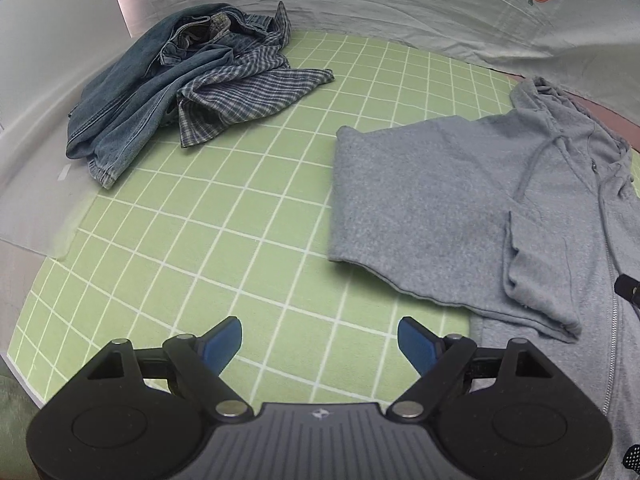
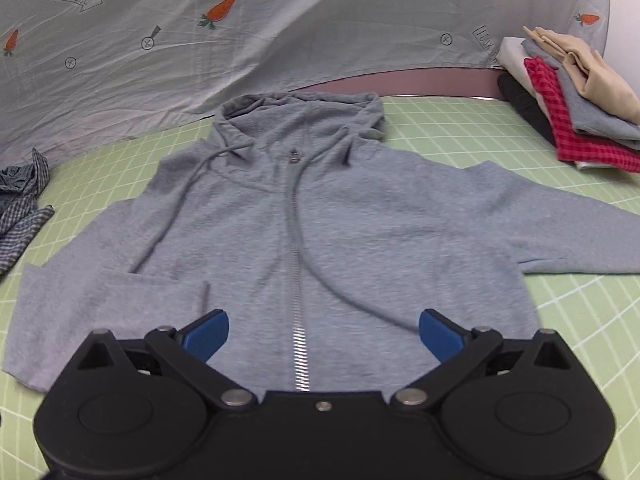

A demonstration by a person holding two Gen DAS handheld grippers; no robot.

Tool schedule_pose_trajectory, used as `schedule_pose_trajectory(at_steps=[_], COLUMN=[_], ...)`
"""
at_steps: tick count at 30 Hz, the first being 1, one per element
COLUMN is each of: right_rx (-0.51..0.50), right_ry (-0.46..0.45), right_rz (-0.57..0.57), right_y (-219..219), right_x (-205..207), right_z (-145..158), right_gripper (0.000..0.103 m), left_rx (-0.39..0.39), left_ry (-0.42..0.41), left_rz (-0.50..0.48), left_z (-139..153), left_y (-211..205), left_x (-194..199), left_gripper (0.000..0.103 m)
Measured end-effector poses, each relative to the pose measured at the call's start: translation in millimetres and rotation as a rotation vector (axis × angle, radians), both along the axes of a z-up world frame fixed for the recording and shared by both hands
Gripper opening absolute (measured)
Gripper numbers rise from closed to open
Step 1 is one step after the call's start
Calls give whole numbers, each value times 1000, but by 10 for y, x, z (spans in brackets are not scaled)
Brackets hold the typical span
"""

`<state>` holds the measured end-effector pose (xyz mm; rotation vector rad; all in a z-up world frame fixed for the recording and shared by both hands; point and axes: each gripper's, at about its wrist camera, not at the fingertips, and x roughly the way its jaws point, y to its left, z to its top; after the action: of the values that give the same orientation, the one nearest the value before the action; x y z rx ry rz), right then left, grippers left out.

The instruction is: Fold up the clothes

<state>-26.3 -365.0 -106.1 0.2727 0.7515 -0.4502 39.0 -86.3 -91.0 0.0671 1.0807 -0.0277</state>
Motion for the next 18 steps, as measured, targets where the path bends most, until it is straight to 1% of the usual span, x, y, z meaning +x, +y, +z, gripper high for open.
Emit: schedule_pose_trajectory(at_steps=[1,3,8,11,15,18], right_rx=[12,9,-23,-26,-44,-57], right_ry=[-9,-14,2,15,21,26], right_rz=[-2,8,54,69,107,136], right_y=[98,304,764,955,1163,1255], right_x=[74,208,432,485,484,487], right_z=[-4,-15,-69,-103,-136,-150], right_gripper=[102,98,89,83,78,72], left_rx=[3,1,-17,-13,-22,-26], left_ry=[5,18,46,53,57,59], left_rz=[0,13,42,39,36,26], left_z=[-24,-63,-161,-203,-231,-241], left_y=[11,26,30,1,-27,-50], left_x=[29,69,94,95,99,104], left_gripper=[86,86,86,86,86,86])
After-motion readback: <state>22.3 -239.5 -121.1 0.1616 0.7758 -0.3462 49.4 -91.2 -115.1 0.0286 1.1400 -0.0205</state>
